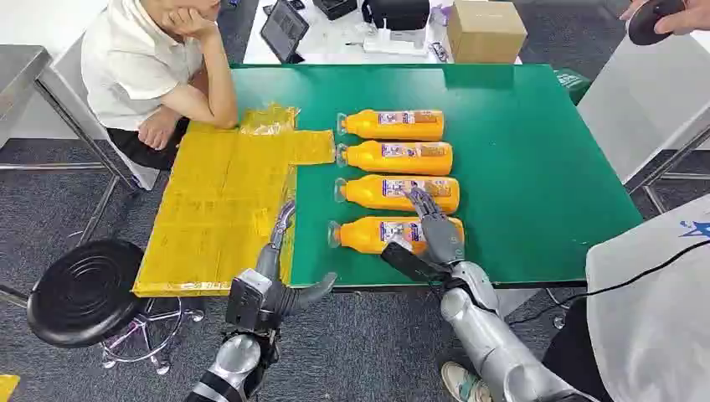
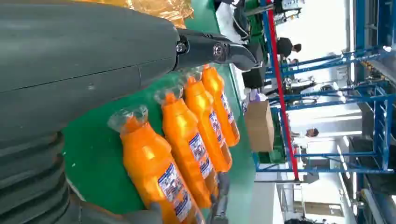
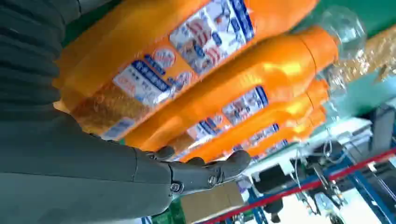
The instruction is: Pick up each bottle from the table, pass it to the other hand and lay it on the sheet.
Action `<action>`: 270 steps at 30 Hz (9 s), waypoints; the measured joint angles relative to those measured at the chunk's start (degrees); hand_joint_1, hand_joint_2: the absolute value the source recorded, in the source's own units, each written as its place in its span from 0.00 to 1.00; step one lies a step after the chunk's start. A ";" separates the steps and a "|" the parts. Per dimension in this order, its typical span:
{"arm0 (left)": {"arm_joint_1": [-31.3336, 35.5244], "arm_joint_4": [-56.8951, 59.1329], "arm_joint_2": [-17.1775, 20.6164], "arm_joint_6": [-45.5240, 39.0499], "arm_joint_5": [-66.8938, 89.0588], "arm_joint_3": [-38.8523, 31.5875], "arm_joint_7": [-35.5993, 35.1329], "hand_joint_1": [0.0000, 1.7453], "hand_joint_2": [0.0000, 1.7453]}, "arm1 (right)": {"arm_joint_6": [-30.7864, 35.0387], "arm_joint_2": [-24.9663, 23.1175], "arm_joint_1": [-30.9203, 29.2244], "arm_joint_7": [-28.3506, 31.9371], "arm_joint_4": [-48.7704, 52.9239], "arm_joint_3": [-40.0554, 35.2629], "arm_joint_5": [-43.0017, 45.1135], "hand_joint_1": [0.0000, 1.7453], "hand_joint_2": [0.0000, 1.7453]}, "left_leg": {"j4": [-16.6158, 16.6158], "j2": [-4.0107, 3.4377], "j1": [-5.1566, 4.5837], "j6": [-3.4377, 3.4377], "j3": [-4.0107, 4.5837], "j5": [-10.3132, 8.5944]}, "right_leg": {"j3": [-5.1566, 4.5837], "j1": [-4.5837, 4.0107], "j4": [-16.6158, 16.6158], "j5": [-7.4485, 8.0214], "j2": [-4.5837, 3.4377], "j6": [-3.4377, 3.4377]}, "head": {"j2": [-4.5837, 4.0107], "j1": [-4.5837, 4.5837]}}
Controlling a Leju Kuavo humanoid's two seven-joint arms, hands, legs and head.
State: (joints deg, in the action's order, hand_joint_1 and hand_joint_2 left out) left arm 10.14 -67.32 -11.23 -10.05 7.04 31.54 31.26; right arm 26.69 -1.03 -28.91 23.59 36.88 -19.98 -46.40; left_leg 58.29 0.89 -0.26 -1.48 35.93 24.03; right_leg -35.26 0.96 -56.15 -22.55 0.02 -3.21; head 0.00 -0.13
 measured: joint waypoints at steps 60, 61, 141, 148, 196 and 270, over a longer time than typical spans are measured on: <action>-0.93 -0.50 -1.53 6.84 -10.64 1.01 -5.94 0.00 1.00 | -12.90 4.04 -6.42 -13.66 -7.30 -4.22 -7.11 1.00 1.00 | 0.01 0.00 -0.01 -0.01 -0.60 0.01 | 0.55 0.00 0.04 0.00 0.00 0.00 | 0.00 0.00; -0.93 -0.50 -1.53 6.97 -10.73 1.01 -5.95 0.00 1.00 | -13.49 4.20 -6.50 -13.09 -7.35 -4.22 -6.69 0.99 1.00 | 0.01 0.00 -0.01 -0.01 -0.61 0.02 | 0.55 0.00 0.04 0.00 -0.01 0.00 | 0.00 0.02; 5.84 19.54 -4.72 24.78 -48.22 -3.78 -8.61 0.00 1.00 | -23.80 -0.33 2.34 7.54 6.21 -4.94 23.82 0.88 1.00 | 0.00 -0.33 0.01 0.01 -0.32 0.16 | 0.25 -0.03 0.00 0.00 -0.32 0.01 | 0.00 0.02; 5.75 16.62 -4.85 26.64 -48.39 -3.78 -8.20 0.00 1.00 | -25.20 -0.83 2.57 7.71 8.28 -7.32 23.99 0.88 1.00 | 0.00 -0.33 0.01 0.01 -0.31 0.16 | 0.23 -0.03 0.00 0.00 -0.32 0.01 | 0.00 0.00; 3.79 8.53 -4.81 34.23 -46.12 -5.44 -2.01 1.00 1.00 | -30.97 -2.73 2.30 7.38 13.46 -14.21 28.02 0.00 0.00 | 0.00 -0.34 0.01 0.00 -0.25 0.15 | 0.15 -0.01 0.01 0.00 -0.32 0.01 | 0.00 0.02; 30.07 43.65 6.47 -2.84 52.34 -7.56 -29.83 0.14 1.00 | -25.81 -3.59 20.11 11.38 29.98 -4.50 23.95 0.00 0.00 | -0.02 -0.34 0.01 0.02 -0.50 0.12 | 0.41 -0.01 -0.01 -0.01 -0.32 0.04 | 0.00 0.00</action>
State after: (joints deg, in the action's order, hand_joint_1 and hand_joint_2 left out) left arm 40.21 -23.67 -4.76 -12.89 59.38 23.98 1.42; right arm 0.87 -4.61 -8.81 34.97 66.86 -24.48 -22.45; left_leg 58.27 0.54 -0.25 -1.46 35.43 24.15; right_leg -34.85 0.95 -56.16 -22.56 -0.29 -3.17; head 0.00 -0.13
